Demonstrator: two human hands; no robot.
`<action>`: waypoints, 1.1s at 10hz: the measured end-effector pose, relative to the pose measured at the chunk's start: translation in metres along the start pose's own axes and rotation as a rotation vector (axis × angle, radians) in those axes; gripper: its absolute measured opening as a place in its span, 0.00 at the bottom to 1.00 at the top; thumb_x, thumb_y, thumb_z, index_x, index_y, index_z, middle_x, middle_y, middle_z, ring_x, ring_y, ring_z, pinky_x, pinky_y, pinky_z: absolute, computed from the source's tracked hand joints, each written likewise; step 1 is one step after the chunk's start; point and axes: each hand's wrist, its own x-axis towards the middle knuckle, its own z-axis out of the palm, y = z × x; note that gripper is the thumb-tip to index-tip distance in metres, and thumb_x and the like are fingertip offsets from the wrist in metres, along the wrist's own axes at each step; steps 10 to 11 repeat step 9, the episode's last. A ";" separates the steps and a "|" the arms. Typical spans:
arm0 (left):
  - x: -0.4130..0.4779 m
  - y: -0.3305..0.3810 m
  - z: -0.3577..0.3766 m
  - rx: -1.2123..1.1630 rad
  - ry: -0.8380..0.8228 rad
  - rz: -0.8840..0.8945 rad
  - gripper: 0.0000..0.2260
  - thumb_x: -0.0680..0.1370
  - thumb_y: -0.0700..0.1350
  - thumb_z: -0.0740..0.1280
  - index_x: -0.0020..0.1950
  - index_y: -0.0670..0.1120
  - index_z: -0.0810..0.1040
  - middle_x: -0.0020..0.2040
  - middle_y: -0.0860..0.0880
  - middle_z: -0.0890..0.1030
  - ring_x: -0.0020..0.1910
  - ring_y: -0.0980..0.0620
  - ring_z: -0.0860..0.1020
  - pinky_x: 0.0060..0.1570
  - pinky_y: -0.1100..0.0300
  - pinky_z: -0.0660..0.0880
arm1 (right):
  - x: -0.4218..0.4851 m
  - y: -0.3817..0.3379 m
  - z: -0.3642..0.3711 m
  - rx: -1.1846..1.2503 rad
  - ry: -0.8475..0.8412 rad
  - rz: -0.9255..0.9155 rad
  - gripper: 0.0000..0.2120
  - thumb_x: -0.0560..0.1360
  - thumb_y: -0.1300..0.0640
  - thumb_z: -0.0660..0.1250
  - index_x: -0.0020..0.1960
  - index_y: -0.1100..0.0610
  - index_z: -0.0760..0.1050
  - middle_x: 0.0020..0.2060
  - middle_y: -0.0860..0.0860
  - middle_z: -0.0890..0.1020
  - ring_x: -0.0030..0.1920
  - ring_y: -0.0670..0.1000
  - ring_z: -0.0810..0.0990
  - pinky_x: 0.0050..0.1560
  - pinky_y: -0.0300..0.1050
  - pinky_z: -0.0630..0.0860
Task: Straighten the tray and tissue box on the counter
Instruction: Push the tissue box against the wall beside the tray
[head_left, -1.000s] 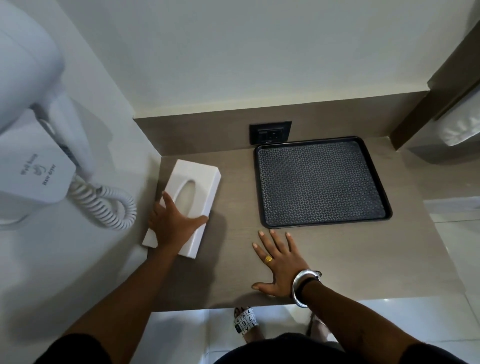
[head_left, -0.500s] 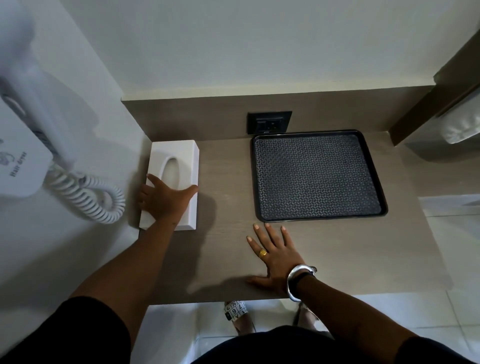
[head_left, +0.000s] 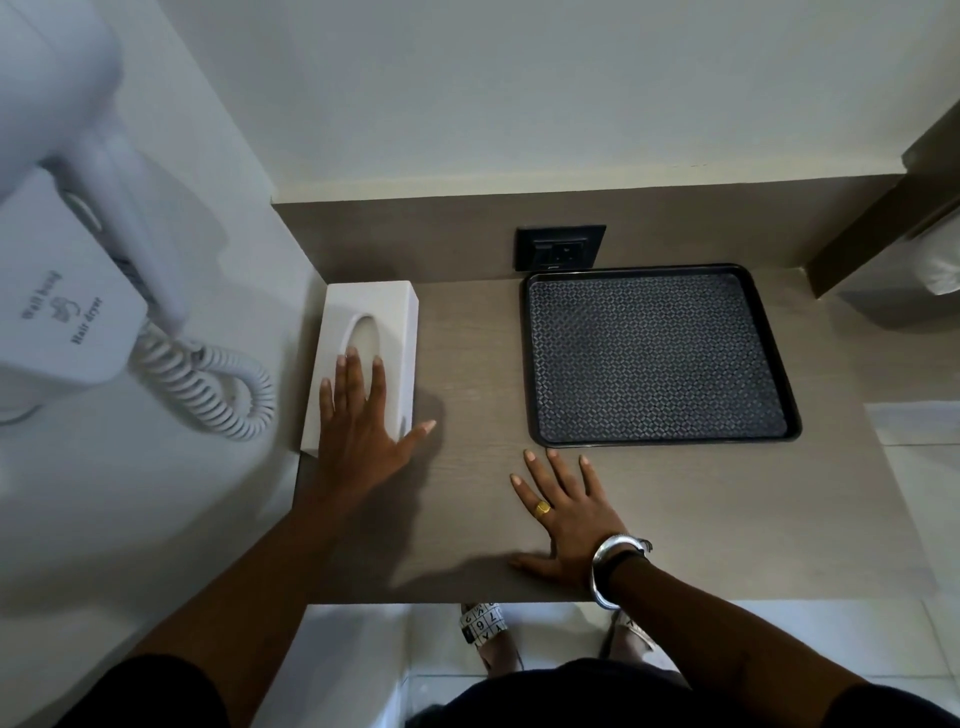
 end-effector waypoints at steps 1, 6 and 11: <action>0.006 0.002 -0.001 -0.001 -0.019 -0.021 0.49 0.70 0.76 0.53 0.80 0.45 0.55 0.81 0.38 0.54 0.80 0.38 0.54 0.77 0.39 0.51 | 0.000 -0.001 -0.002 -0.012 0.002 -0.001 0.48 0.68 0.22 0.52 0.79 0.48 0.50 0.79 0.54 0.52 0.78 0.61 0.51 0.73 0.67 0.41; 0.037 -0.030 0.004 0.030 -0.055 -0.017 0.46 0.71 0.74 0.51 0.80 0.45 0.56 0.80 0.38 0.57 0.79 0.37 0.57 0.76 0.38 0.52 | -0.001 -0.002 -0.003 -0.043 -0.020 0.019 0.46 0.70 0.22 0.49 0.79 0.47 0.47 0.80 0.53 0.48 0.78 0.60 0.46 0.74 0.66 0.39; 0.035 -0.024 -0.004 -0.002 -0.075 -0.078 0.48 0.70 0.75 0.52 0.80 0.44 0.54 0.81 0.38 0.55 0.80 0.38 0.55 0.76 0.39 0.49 | -0.006 -0.006 -0.012 -0.012 -0.015 0.001 0.46 0.70 0.23 0.52 0.79 0.49 0.49 0.80 0.54 0.48 0.78 0.61 0.45 0.74 0.69 0.41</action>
